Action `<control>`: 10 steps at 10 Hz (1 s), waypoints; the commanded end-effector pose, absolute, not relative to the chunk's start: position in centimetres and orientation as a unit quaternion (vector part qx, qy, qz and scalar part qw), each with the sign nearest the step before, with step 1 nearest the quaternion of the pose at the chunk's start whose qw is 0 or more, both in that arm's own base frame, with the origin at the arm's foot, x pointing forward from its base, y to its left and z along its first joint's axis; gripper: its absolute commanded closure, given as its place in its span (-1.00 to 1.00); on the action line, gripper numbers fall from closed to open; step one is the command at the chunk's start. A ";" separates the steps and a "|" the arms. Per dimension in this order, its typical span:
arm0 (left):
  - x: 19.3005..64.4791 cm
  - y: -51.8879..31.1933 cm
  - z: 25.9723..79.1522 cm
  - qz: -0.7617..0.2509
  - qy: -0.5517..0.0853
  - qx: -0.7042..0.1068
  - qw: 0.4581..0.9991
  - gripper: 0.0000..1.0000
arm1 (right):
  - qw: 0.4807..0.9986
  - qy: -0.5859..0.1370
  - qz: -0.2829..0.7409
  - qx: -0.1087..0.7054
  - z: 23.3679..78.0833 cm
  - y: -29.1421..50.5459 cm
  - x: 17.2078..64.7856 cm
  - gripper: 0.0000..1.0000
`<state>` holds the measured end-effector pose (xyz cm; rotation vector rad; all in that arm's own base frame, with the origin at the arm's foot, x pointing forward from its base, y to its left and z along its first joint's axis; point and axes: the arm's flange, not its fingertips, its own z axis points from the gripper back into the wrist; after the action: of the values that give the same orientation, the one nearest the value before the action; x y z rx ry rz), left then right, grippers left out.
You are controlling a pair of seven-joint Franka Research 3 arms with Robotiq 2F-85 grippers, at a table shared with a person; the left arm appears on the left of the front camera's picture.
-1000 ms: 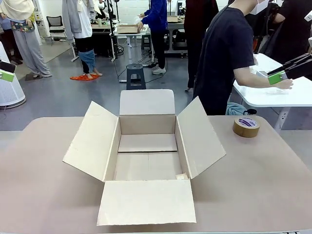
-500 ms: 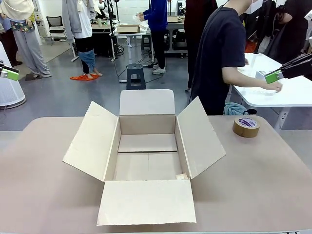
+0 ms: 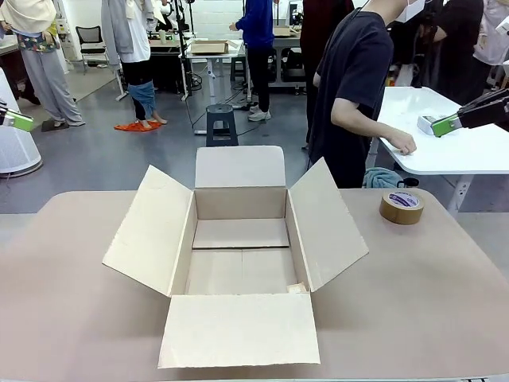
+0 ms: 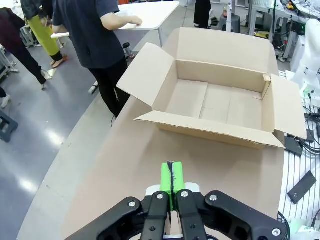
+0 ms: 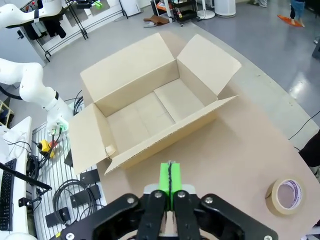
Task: Wrap the clocks to prevent damage.
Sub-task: Open the side flaps of the Package Box.
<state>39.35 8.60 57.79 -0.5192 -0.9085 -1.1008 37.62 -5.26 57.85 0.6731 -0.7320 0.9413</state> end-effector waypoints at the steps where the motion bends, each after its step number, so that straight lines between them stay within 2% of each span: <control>1: 39.4 8.8 57.8 -0.508 -0.406 -0.230 0.724 1.00 | 0.766 -0.342 0.435 0.326 57.8 -5.4 37.5 1.00; 2: 39.5 8.7 57.7 -0.492 -0.404 -0.221 0.739 1.00 | 0.763 -0.338 0.437 0.336 57.7 -5.5 37.5 1.00; 3: 39.3 8.7 57.8 -0.498 -0.412 -0.235 0.726 1.00 | 0.774 -0.336 0.435 0.313 57.8 -5.2 37.6 1.00; 6: 39.3 8.8 57.8 -0.497 -0.411 -0.233 0.728 0.99 | 0.775 -0.333 0.435 0.316 57.7 -5.3 37.4 0.98; 7: 40.0 6.6 59.2 -0.508 -0.397 -0.216 0.734 0.99 | 0.811 -0.329 0.394 0.280 58.8 -1.5 38.2 0.98; 9: 42.0 1.2 62.6 -0.525 -0.327 -0.177 0.766 0.99 | 0.873 -0.287 0.319 0.231 60.3 6.8 39.5 0.98; 10: 43.1 -2.5 63.8 -0.545 -0.249 -0.141 0.788 0.99 | 0.896 -0.250 0.317 0.186 60.2 11.9 39.4 0.98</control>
<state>41.39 -0.22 62.21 -0.3813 -0.7262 -1.1611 39.25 7.63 60.23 0.4652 -0.6422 0.7262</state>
